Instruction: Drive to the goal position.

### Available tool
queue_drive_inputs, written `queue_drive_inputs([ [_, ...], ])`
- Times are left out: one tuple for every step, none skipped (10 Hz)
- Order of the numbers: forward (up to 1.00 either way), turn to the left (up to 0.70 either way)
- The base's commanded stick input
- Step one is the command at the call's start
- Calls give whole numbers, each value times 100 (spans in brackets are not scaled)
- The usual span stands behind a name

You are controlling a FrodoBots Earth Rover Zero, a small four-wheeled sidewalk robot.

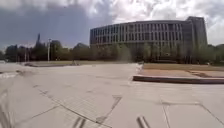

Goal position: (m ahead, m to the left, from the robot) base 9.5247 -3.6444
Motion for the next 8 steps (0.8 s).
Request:
queue_drive_inputs([
  [70, 0],
  [70, 0],
  [70, 0],
  [70, 0],
  [70, 0],
  [70, 0],
  [70, 0],
  [70, 0],
])
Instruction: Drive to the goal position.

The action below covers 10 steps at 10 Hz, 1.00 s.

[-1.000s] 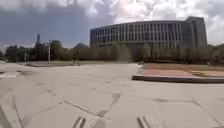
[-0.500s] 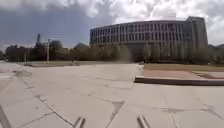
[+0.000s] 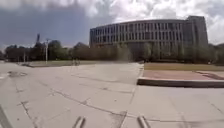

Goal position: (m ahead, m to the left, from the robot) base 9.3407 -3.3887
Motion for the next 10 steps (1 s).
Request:
queue_drive_inputs([
  [70, 0],
  [70, 0],
  [70, 0],
  [70, 0],
  [70, 0],
  [70, 0],
  [70, 0],
  [70, 0],
  [70, 0],
  [70, 0],
])
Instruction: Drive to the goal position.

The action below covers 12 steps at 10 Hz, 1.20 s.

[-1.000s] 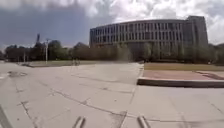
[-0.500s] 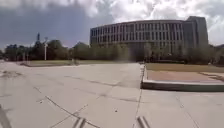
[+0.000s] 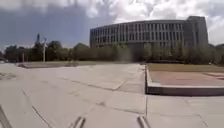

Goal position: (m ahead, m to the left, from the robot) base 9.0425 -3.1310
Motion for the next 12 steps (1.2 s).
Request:
queue_drive_inputs([
  [70, 0],
  [70, 0],
  [70, 0],
  [70, 0],
  [70, 0],
  [70, -10],
  [70, -20],
  [70, -30],
  [70, -17],
  [70, 0],
  [70, 0],
  [70, 0],
])
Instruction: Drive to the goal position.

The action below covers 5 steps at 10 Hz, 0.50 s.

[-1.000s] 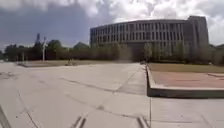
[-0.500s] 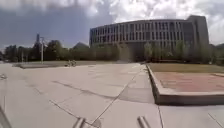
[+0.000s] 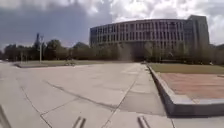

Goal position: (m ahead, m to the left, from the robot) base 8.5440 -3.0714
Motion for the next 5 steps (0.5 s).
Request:
queue_drive_inputs([
  [70, 0],
  [70, 0],
  [70, 0],
  [70, 0],
  [70, 0],
])
